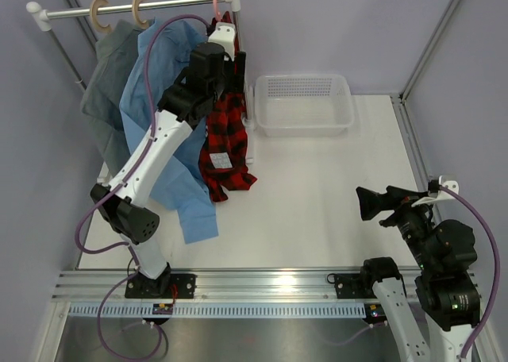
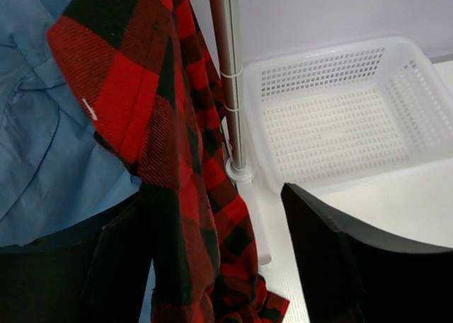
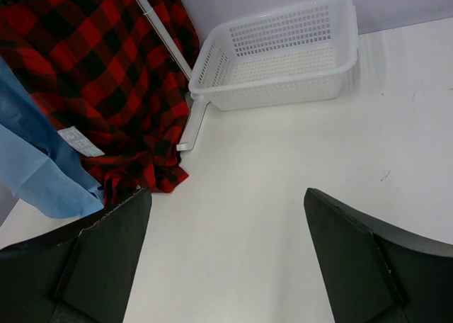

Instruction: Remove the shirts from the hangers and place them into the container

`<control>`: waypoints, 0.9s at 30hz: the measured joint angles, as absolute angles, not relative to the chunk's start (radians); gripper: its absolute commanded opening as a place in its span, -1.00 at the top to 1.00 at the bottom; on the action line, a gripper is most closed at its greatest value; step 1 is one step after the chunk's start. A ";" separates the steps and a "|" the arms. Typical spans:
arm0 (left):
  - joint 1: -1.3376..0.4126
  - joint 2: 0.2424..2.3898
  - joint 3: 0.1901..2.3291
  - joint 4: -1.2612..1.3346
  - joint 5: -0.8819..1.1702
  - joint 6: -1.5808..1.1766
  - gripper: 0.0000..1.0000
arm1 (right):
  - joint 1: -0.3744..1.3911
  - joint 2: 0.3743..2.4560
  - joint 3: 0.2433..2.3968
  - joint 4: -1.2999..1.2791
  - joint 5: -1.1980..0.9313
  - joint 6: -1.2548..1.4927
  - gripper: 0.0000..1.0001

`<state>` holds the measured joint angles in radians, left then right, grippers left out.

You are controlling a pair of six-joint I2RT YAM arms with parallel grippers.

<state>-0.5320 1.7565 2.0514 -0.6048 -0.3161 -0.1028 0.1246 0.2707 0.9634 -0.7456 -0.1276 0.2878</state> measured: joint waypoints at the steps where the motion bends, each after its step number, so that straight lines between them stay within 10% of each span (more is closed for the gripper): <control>1: -0.532 1.758 2.054 -0.606 -0.323 -0.089 -0.32 | 0.125 0.264 0.959 -0.746 -0.129 0.287 -0.99; 15: -0.530 1.757 2.083 -0.596 -0.350 -0.051 0.12 | 0.125 0.248 0.947 -0.745 -0.144 0.282 -0.99; 27: -0.528 1.752 2.083 -0.596 -0.382 -0.046 1.00 | 0.125 0.241 0.941 -0.745 -0.144 0.282 -0.99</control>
<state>-0.5278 1.7519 2.0827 -0.5964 -0.3817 -0.0463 0.1246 0.2409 0.9409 -0.7448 -0.1444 0.2817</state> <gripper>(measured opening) 0.118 0.993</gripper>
